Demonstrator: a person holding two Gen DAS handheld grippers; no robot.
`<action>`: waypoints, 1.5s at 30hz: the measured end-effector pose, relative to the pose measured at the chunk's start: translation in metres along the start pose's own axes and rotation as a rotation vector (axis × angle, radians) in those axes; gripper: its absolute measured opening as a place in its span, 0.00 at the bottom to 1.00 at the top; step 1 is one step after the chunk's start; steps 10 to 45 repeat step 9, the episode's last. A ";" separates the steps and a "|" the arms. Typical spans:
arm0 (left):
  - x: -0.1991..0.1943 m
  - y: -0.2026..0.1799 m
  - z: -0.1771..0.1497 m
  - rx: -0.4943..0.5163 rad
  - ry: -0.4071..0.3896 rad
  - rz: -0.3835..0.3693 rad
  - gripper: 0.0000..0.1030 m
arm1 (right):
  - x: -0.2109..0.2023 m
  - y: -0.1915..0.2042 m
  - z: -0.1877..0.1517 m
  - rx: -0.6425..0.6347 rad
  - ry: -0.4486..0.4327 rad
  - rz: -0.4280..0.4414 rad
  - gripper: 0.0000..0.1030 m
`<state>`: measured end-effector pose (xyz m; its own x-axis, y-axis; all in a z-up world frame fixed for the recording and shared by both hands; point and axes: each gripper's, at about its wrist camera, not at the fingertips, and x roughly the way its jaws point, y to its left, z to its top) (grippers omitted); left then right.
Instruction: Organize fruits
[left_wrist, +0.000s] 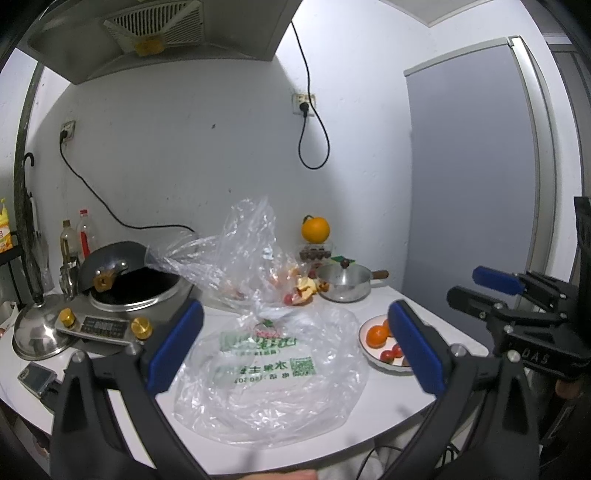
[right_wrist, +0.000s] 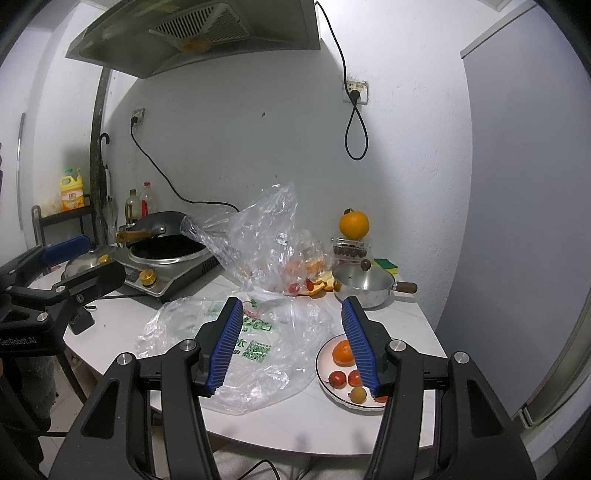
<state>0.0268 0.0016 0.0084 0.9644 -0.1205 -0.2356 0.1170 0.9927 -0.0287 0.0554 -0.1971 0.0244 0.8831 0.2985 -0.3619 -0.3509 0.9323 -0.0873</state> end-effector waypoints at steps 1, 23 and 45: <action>0.000 0.000 0.000 0.000 0.000 0.000 0.98 | 0.000 0.000 -0.001 0.000 0.000 0.000 0.57; 0.001 0.002 -0.001 -0.003 0.005 -0.002 0.98 | 0.000 0.000 0.000 -0.001 0.003 0.000 0.57; 0.001 0.002 -0.001 -0.003 0.005 -0.002 0.98 | 0.000 0.000 0.000 -0.001 0.003 0.000 0.57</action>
